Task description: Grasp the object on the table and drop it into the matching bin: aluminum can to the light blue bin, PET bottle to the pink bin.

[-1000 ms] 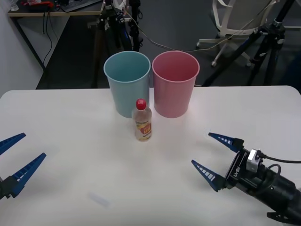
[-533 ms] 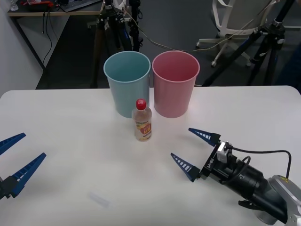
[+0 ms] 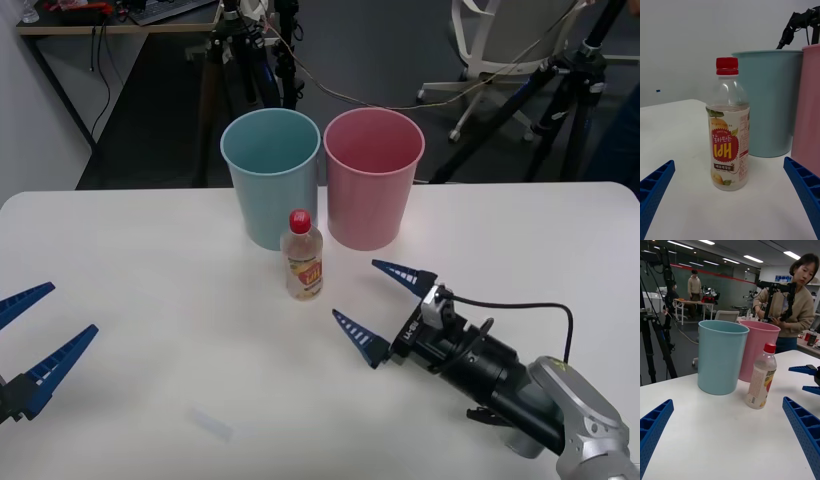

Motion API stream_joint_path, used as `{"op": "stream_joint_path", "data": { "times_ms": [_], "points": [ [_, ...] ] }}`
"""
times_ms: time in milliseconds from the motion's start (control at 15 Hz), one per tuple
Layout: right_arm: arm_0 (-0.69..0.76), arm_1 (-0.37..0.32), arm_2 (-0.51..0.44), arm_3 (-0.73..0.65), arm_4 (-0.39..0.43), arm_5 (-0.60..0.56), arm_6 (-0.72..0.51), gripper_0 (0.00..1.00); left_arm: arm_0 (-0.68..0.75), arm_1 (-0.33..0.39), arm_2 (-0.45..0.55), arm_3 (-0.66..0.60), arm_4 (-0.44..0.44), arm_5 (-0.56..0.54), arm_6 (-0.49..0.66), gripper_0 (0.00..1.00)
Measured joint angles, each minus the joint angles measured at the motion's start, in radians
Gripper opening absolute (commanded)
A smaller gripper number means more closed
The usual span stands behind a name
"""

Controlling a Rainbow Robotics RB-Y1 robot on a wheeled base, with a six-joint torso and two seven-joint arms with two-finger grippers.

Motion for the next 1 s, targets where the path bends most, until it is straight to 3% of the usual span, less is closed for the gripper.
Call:
{"op": "stream_joint_path", "data": {
  "times_ms": [1000],
  "points": [
    [-0.038,0.097,0.003,0.001,0.049,0.146,0.023,1.0,0.0,0.0,0.0,0.0,0.0,0.0,0.0,1.0]
  ]
}}
